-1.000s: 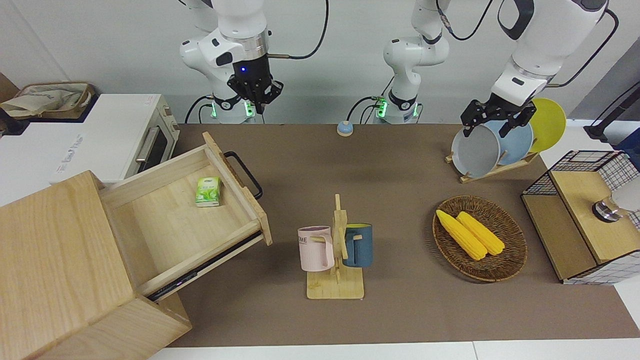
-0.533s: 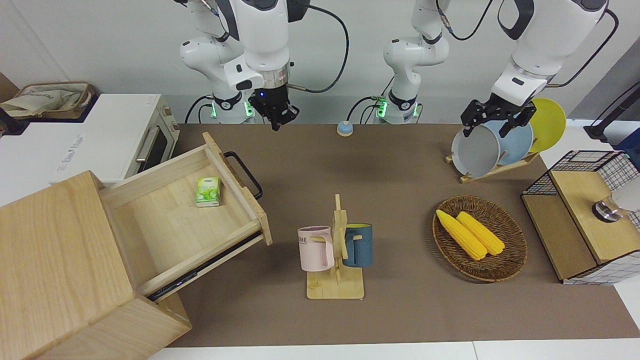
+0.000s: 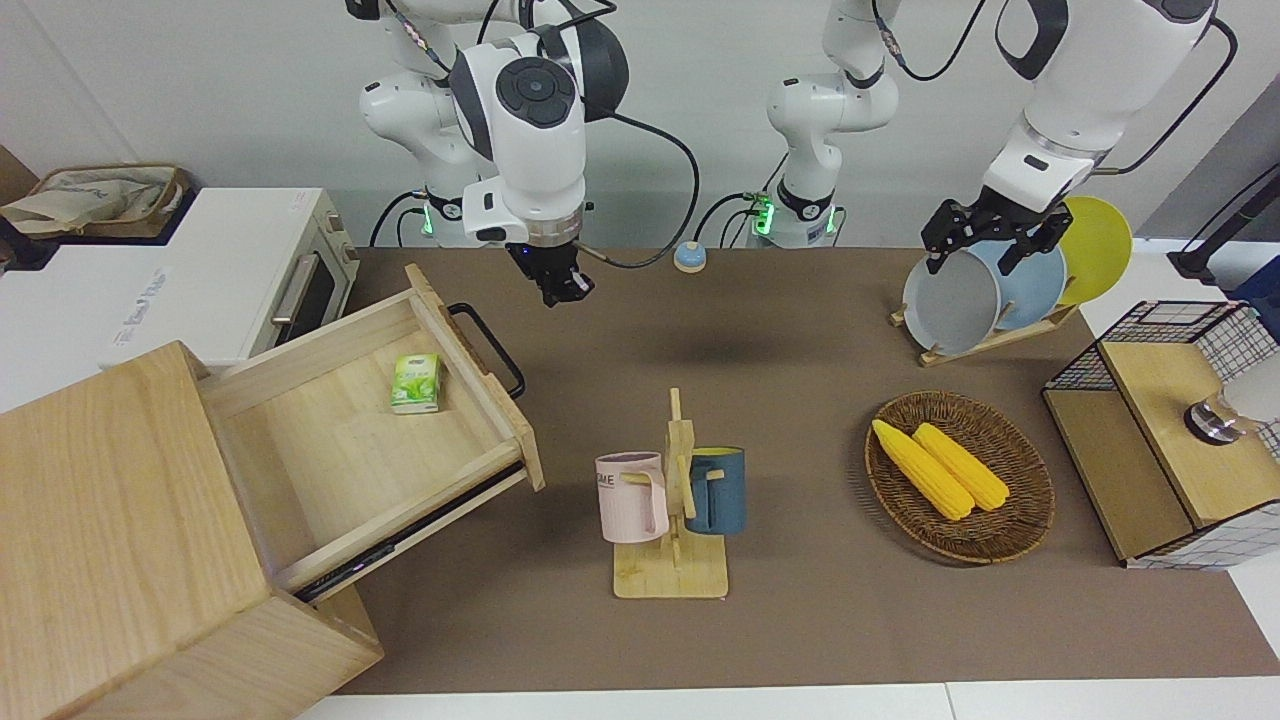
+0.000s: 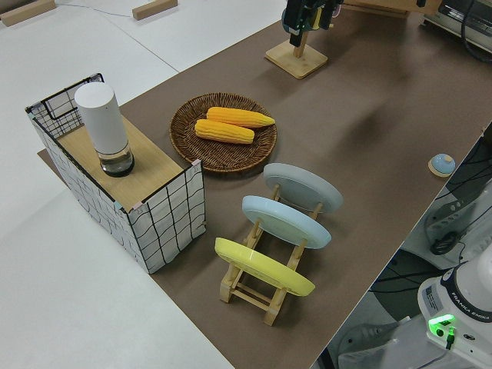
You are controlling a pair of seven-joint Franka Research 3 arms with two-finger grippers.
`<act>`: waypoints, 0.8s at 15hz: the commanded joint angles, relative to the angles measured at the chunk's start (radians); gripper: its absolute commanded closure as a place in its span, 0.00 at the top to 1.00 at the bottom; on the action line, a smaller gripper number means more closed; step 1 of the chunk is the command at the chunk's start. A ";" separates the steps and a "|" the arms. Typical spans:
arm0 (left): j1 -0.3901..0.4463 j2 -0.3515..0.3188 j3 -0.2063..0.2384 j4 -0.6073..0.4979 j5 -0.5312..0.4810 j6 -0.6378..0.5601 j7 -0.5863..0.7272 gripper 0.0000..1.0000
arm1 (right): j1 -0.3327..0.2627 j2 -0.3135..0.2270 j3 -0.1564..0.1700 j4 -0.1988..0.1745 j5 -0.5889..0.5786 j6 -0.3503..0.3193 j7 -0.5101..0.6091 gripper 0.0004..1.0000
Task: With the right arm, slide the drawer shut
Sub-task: 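Move the right gripper to the drawer front and push it away from the robot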
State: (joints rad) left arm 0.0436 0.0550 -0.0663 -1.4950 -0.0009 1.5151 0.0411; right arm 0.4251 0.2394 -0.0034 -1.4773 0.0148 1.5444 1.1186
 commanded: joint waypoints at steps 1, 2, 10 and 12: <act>-0.007 -0.004 0.000 0.010 0.018 -0.018 -0.010 0.99 | -0.020 0.012 0.000 -0.026 -0.015 0.058 0.035 0.00; -0.007 -0.004 0.000 0.010 0.018 -0.018 -0.010 0.99 | -0.022 0.014 -0.003 -0.037 -0.015 0.075 0.036 0.00; -0.007 -0.004 0.000 0.010 0.018 -0.018 -0.010 0.99 | -0.059 0.037 -0.007 -0.060 -0.003 0.155 0.101 0.00; -0.007 -0.004 0.000 0.010 0.018 -0.018 -0.010 0.99 | -0.057 0.043 -0.007 -0.063 -0.006 0.177 0.113 0.00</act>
State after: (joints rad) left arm 0.0436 0.0550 -0.0663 -1.4950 -0.0009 1.5151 0.0411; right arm 0.3745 0.2739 -0.0227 -1.5250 0.0148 1.6760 1.1893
